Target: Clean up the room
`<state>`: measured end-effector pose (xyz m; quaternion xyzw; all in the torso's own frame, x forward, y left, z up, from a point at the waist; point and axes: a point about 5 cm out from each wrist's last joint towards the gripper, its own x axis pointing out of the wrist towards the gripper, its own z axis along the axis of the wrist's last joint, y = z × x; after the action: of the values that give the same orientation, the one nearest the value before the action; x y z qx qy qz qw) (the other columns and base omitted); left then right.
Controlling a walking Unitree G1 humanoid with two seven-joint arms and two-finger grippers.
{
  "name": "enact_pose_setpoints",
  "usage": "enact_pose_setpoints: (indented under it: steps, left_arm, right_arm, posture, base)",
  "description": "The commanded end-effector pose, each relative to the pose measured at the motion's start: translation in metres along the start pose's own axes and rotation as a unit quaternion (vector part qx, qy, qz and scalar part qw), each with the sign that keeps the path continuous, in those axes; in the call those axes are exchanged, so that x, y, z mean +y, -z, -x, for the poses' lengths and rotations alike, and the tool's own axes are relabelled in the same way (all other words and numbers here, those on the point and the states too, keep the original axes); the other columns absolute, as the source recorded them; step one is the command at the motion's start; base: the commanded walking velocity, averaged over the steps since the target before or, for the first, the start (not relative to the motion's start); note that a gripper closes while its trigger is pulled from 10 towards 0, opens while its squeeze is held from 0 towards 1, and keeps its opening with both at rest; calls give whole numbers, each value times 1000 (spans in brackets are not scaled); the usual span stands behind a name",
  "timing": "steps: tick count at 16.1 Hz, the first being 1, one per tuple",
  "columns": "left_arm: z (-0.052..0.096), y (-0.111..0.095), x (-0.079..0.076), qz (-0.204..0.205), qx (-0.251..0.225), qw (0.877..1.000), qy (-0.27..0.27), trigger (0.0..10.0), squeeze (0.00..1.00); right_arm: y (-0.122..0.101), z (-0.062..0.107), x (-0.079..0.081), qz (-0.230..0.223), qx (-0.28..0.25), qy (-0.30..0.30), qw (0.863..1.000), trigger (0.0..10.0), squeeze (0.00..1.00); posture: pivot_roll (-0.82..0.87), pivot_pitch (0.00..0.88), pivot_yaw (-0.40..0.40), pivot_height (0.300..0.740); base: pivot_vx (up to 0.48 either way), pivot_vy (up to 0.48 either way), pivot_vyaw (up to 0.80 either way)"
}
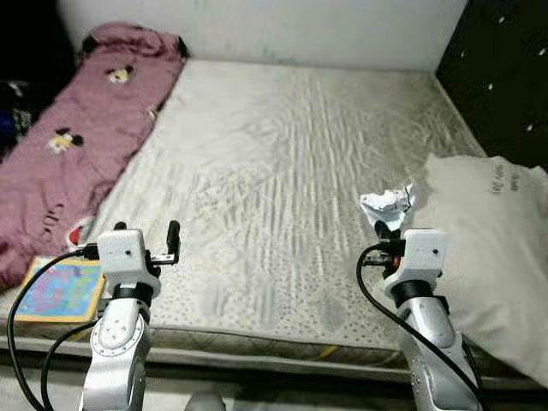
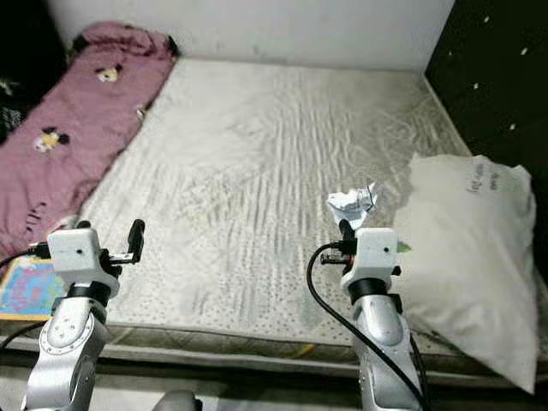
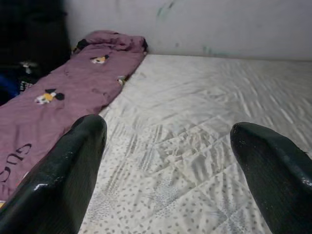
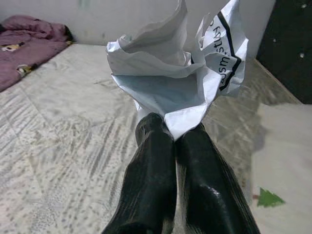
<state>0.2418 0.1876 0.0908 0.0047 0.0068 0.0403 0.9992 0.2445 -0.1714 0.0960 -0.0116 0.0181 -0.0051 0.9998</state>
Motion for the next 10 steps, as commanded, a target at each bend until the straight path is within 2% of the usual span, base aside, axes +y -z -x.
enact_pose_setpoints:
  steps: [1, 5, 10]
  left_arm:
    - [-1, -2, -4, 5, 1, 1000, 13, 10000, 0]
    - [-3, -2, -5, 4, 1, 1000, 15, 10000, 0]
    - [-5, -2, -7, 0, 1, 1000, 23, 10000, 0]
  right_arm:
    - [0, 1, -5, 4, 3, 7, 1000, 10000, 0]
    - [-1, -1, -1, 11, 0, -2, 1000, 10000, 0]
    - [-1, -3, 1, 9, 0, -4, 1000, 10000, 0]
  posture:
    - [40, 0, 3, 740]
    - [41, 0, 3, 740]
    - [43, 0, 4, 740]
  base:
    - [0, 247, 0]
    - [0, 280, 0]
    - [0, 468, 0]
